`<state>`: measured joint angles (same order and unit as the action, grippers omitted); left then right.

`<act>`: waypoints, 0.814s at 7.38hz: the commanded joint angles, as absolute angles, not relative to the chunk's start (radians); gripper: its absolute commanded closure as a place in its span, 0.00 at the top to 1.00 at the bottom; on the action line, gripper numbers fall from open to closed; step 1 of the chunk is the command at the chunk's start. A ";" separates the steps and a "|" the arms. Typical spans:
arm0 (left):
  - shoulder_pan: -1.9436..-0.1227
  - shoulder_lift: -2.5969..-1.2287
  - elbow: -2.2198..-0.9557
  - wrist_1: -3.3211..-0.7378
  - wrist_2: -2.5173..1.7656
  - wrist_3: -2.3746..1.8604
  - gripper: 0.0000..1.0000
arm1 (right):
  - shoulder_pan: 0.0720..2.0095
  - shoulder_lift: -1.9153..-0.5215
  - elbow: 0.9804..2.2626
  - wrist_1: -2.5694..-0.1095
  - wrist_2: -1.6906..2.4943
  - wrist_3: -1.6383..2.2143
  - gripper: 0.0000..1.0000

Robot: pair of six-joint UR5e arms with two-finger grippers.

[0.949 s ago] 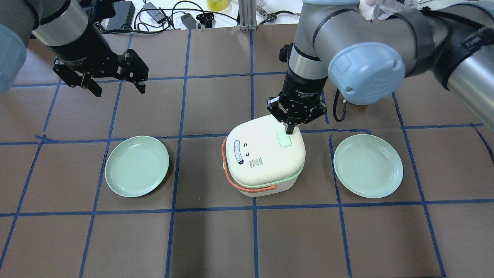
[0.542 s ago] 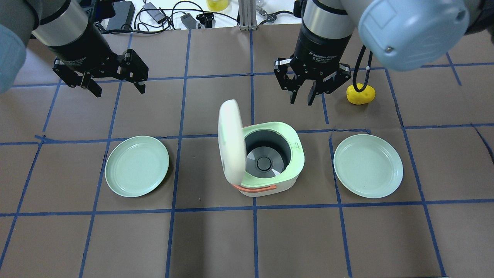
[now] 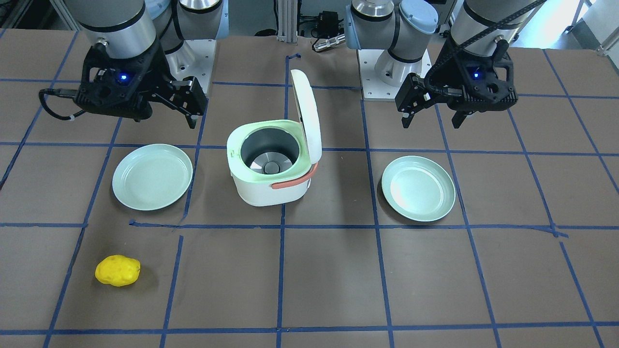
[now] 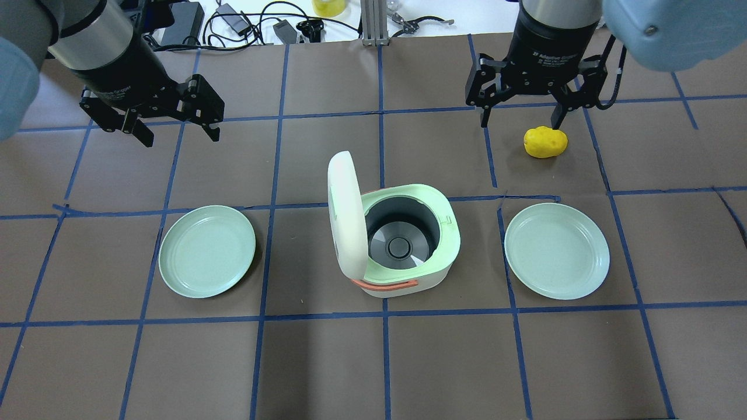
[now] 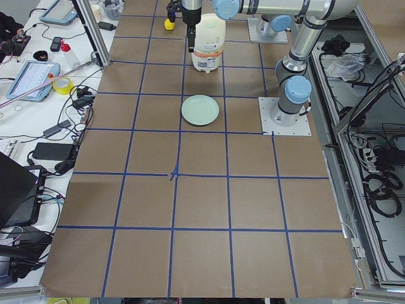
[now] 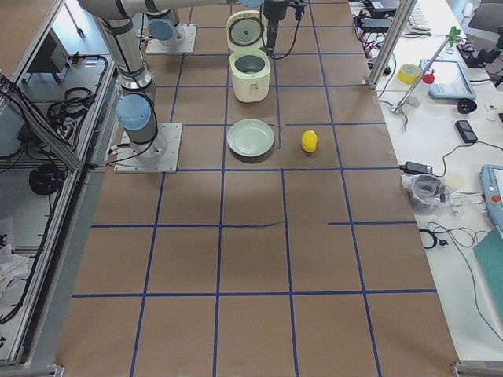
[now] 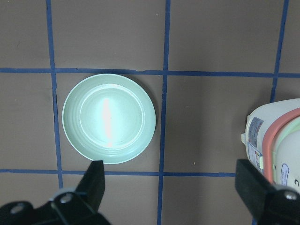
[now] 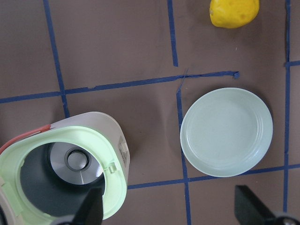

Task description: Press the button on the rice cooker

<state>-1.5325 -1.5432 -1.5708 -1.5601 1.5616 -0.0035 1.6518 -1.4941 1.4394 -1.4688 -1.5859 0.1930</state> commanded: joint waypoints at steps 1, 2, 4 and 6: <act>-1.532 -1.543 -1.571 -1.560 1.562 -0.003 1.00 | 1.599 -1.502 1.439 -1.463 -1.591 0.118 1.00; -1.532 -1.543 -1.571 -1.560 1.562 -0.003 1.00 | 1.595 -1.506 1.439 -1.454 -1.589 0.114 1.00; -1.532 -1.543 -1.571 -1.560 1.562 -0.003 1.00 | 1.594 -1.509 1.439 -1.448 -1.585 0.112 1.00; -1.532 -1.543 -1.571 -1.560 1.562 -0.003 1.00 | 1.595 -1.511 1.439 -1.448 -1.583 0.112 1.00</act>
<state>-1.5325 -1.5432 -1.5708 -1.5600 1.5616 -0.0031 1.5945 -1.5100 1.4389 -1.4488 -1.5838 0.1124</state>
